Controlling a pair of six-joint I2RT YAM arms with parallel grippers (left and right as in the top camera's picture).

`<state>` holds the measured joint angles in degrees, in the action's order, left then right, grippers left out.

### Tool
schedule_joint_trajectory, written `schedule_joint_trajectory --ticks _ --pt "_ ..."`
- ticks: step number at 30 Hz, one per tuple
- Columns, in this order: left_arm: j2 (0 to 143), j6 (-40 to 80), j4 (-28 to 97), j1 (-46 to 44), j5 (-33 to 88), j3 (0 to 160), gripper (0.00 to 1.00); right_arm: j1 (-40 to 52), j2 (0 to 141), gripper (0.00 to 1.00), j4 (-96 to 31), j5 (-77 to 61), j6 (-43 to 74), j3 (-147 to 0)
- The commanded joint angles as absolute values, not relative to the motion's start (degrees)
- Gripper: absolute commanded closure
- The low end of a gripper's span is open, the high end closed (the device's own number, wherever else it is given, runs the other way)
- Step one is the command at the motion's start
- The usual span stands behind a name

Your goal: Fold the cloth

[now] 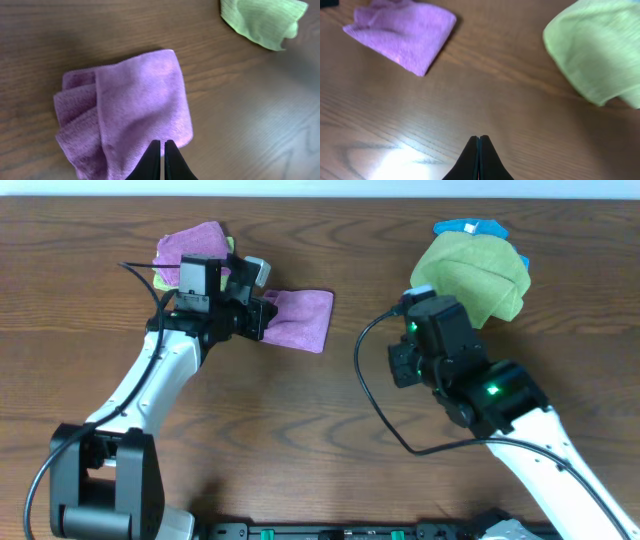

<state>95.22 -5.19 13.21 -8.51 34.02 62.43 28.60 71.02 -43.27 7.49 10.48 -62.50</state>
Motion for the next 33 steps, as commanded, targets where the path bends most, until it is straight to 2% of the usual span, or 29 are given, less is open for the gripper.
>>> schedule_joint_trajectory --ticks 1,12,33 --pt "98.80 -6.81 12.51 -9.06 31.99 63.55 0.94 27.64 71.68 0.98 -41.06 3.57 12.19 -59.46" --pt "108.38 -5.56 9.19 -9.69 33.01 69.47 0.94 27.62 78.19 0.99 -37.91 0.38 12.14 -59.02" --pt "113.14 -5.85 10.00 -9.72 33.80 71.44 0.94 27.70 83.50 0.98 -28.32 -8.80 12.21 -59.02"
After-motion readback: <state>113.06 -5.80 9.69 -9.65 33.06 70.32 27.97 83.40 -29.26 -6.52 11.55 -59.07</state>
